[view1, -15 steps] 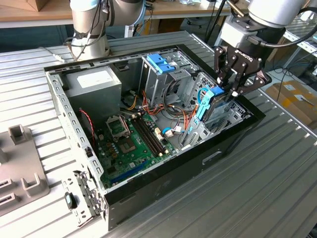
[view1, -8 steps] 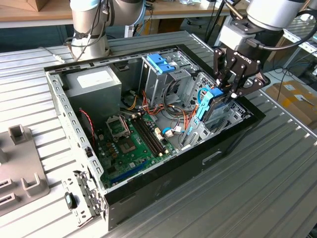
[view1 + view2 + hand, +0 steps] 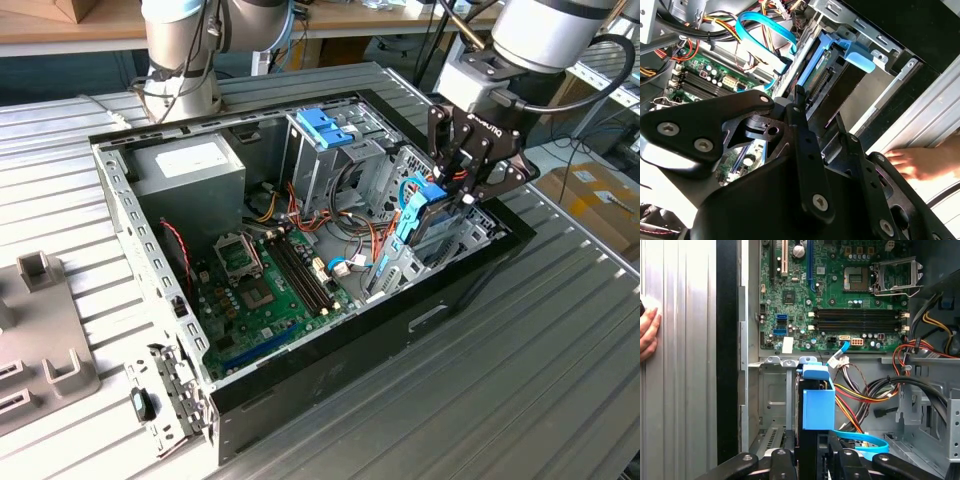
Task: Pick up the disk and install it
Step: 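Insert the disk into the insertion slot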
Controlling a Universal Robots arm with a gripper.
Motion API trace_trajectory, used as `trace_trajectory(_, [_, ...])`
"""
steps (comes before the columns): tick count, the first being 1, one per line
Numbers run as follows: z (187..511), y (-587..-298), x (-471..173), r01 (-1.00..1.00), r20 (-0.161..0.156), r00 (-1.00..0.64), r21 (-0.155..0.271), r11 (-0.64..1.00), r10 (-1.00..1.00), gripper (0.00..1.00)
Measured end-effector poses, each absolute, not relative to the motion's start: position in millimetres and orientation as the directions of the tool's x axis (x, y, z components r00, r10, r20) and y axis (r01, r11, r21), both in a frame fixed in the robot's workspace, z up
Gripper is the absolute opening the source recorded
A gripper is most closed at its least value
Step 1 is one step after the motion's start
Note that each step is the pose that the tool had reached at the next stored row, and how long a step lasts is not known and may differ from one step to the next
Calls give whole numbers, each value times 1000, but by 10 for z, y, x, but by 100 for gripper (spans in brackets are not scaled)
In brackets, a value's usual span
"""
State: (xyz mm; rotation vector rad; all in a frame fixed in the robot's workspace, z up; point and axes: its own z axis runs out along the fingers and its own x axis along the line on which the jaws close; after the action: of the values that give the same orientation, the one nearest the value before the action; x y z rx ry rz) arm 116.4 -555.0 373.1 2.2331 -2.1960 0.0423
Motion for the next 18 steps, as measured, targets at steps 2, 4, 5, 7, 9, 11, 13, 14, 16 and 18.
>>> trace_trajectory(2, [3729, -5550, 1164, -1000, 26, 17, -12, -17, -1000, 35])
trace_trajectory(4, [3729, -5550, 1164, -1000, 26, 17, -12, -17, -1000, 35])
trace_trajectory(5, [3729, -5550, 1164, -1000, 26, 17, -12, -17, -1000, 35])
trace_trajectory(7, [3728, -5550, 1164, -1000, 26, 17, -12, -17, -1000, 35])
trace_trajectory(9, [3728, -5550, 1164, -1000, 26, 17, -12, -17, -1000, 35])
trace_trajectory(11, [3727, -5550, 1164, -1000, 26, 17, -12, -17, -1000, 35])
trace_trajectory(13, [3727, -5550, 1164, -1000, 26, 17, -12, -17, -1000, 35])
trace_trajectory(14, [3727, -5550, 1164, -1000, 26, 17, -12, -17, -1000, 35])
trace_trajectory(16, [3727, -5550, 1164, -1000, 26, 17, -12, -17, -1000, 35])
trace_trajectory(18, [3727, -5550, 1164, -1000, 26, 17, -12, -17, -1000, 35])
